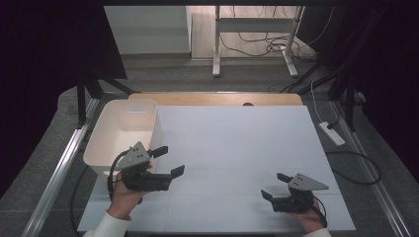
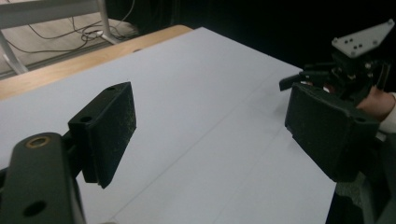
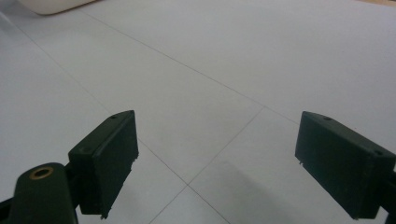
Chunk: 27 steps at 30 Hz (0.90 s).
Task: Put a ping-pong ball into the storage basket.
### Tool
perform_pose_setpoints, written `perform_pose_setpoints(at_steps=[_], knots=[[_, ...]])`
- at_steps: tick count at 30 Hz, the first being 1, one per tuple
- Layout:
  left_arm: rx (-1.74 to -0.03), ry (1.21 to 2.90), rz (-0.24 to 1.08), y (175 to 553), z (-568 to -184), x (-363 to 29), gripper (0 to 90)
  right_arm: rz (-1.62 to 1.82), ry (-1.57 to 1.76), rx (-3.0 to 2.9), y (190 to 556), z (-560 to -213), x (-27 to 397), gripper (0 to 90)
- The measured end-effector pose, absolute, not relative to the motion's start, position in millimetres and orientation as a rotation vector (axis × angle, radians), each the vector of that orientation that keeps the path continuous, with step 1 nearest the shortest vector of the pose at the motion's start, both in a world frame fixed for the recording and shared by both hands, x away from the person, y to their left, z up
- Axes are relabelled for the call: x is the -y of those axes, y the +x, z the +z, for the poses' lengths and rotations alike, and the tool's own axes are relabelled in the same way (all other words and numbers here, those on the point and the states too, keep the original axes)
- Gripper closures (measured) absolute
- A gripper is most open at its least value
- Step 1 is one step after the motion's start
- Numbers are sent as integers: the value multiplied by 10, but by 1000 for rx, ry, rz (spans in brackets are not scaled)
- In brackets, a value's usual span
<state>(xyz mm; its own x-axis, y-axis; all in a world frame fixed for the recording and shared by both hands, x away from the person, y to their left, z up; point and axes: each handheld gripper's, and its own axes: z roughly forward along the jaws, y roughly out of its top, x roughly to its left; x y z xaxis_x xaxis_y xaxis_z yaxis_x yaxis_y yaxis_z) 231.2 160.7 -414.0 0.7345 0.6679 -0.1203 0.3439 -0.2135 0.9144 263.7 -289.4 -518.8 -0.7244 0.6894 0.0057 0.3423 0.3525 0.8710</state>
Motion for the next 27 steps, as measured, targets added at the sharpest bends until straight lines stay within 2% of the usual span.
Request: perform_pose_setpoints(at_steps=[12,27], knots=[[-761,1898,364,2181,-4538,-1512,179,1325,909,-2261,2636,-5191,2888,129],[-873,1895,363,2165,-4987,-1827,183,1330,899,-2253,2613,-5175,2892,129]])
